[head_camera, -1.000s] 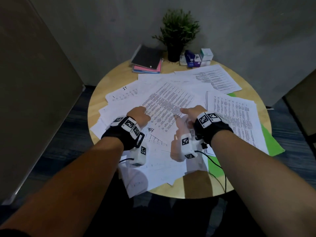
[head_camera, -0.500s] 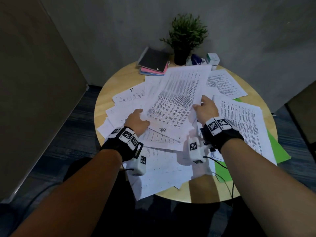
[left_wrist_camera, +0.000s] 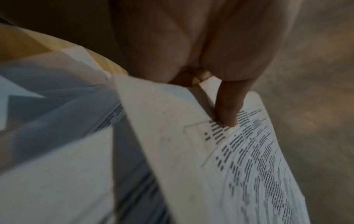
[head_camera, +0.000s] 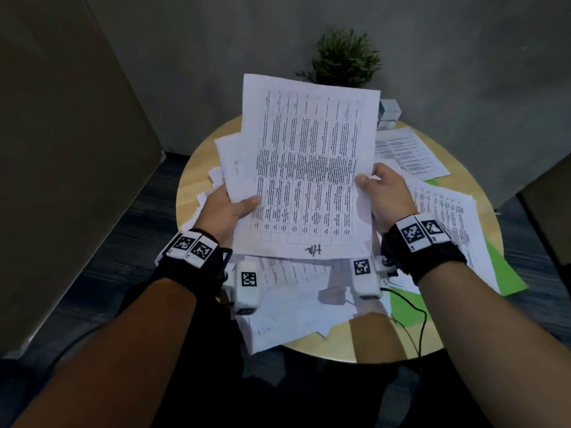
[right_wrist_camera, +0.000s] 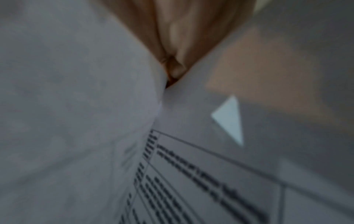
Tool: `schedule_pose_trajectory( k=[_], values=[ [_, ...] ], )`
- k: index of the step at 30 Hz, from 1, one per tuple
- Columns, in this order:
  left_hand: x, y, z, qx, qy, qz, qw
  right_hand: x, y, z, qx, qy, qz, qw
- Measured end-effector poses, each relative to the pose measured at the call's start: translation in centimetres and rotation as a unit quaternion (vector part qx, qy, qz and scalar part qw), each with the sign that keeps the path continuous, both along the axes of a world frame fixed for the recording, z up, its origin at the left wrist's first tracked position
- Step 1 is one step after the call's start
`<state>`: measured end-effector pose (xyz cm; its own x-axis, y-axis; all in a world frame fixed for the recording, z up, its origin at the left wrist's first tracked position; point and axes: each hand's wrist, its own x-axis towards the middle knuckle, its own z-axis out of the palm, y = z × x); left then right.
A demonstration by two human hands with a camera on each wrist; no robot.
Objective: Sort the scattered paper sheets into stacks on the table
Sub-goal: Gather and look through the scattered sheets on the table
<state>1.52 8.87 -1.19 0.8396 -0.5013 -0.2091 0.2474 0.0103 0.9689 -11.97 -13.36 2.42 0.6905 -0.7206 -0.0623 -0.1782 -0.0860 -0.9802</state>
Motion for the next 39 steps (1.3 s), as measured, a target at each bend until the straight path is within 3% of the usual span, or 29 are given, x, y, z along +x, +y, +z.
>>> schedule_pose_trajectory(
  k=[4,7,10,12,14,16,17,23,27,30,39],
  values=[
    [-0.1,0.9,-0.3,0.02,-0.003,0.043,0.999,0.8,0.5,-0.5,0.022,0.028,0.043,0.998],
    [0.4,1.7,-0.1,0.078,-0.063,0.106,0.989,1.0,0.6,-1.1,0.05,0.074,0.056,0.994],
    [0.9,3.1,-0.3,0.092,-0.098,0.149,0.98,0.5,0.0,-2.1,-0.021,0.188,0.071,0.979],
    [1.0,3.8,-0.4,0.1,-0.103,0.166,0.976,0.3,-0.2,-3.0,-0.13,0.293,0.09,0.943],
    [1.0,4.2,-0.4,0.099,-0.098,0.174,0.975,0.4,0.5,-4.0,-0.22,0.393,0.094,0.888],
    [1.1,4.5,-0.4,0.093,-0.097,0.173,0.976,0.6,1.6,-5.0,-0.251,0.457,0.066,0.851],
    [1.1,4.6,-0.4,0.092,-0.097,0.172,0.976,0.6,2.0,-5.4,-0.246,0.469,0.051,0.847],
    [1.6,4.9,-0.8,0.096,-0.083,0.163,0.978,0.5,2.0,-5.8,-0.219,0.379,0.02,0.899],
    [1.3,4.7,-0.6,0.087,-0.068,0.139,0.984,-0.2,0.5,-4.4,-0.209,0.327,0.034,0.921],
    [1.0,4.5,-0.6,0.085,-0.056,0.123,0.987,-0.8,-0.4,-2.7,-0.177,0.305,-0.004,0.936],
    [0.6,4.0,-0.5,0.08,-0.052,0.097,0.991,-2.3,-2.6,-1.3,-0.221,0.346,-0.006,0.912]
  ],
)
